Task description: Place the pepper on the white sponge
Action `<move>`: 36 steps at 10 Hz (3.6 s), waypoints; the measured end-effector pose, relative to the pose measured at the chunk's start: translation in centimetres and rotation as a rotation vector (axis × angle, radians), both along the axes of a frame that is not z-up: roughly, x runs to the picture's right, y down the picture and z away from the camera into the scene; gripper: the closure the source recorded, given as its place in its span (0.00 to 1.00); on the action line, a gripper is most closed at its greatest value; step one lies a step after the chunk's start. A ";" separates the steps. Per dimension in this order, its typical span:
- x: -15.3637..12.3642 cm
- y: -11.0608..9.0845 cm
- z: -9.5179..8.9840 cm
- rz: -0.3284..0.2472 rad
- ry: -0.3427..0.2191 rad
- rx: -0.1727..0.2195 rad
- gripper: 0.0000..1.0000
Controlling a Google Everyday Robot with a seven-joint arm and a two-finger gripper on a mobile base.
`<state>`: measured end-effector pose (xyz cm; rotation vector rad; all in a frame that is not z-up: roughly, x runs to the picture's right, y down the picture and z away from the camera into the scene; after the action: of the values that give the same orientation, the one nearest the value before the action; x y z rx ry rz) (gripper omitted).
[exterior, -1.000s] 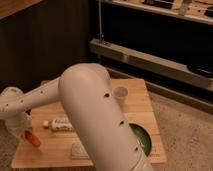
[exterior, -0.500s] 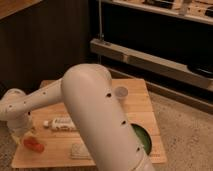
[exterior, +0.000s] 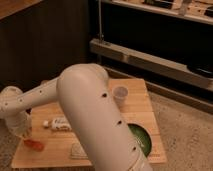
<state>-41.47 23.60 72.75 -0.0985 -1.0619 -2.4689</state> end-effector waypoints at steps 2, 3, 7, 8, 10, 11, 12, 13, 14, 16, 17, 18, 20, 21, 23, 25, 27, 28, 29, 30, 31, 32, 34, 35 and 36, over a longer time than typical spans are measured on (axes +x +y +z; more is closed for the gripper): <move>-0.4 0.9 0.6 -0.059 0.005 0.017 0.58; -0.9 1.4 0.5 -0.081 0.002 0.022 0.50; -1.4 2.4 1.0 -0.149 -0.002 0.052 0.20; -1.1 2.3 1.2 -0.153 -0.003 0.060 0.20; -0.6 2.2 1.4 -0.122 -0.017 0.056 0.20; -0.1 2.1 1.7 -0.102 -0.013 0.050 0.20; 0.1 2.3 1.9 -0.098 -0.011 0.045 0.20; 0.2 2.5 2.0 -0.101 -0.010 0.043 0.20; 0.4 2.7 2.3 -0.106 -0.010 0.040 0.20; 1.0 3.4 3.0 -0.145 -0.011 0.019 0.34; 0.9 3.6 3.0 -0.152 -0.012 0.010 0.43; 1.2 3.8 3.5 -0.157 -0.003 -0.001 0.56; 1.1 4.1 3.8 -0.168 0.004 -0.019 0.74; 1.0 4.3 3.8 -0.177 0.009 -0.029 0.84; 1.1 4.4 4.0 -0.176 0.021 -0.044 0.98; 1.1 4.4 4.1 -0.169 0.027 -0.048 1.00; 1.0 4.4 4.0 -0.170 0.027 -0.050 1.00; 1.0 4.5 4.0 -0.171 0.027 -0.048 1.00; 1.1 4.4 4.0 -0.170 0.028 -0.048 1.00; 1.1 4.4 4.0 -0.170 0.028 -0.048 1.00; 1.1 4.1 3.8 -0.162 0.022 -0.040 1.00; 1.4 3.0 3.1 -0.128 0.010 -0.020 1.00; 1.4 0.3 0.4 -0.071 -0.022 0.012 1.00; 1.3 -1.2 -1.0 -0.048 -0.037 0.025 1.00; 1.3 -2.5 -2.2 -0.029 -0.049 0.037 1.00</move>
<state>-40.19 21.08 70.53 -0.0424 -1.0407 -2.5273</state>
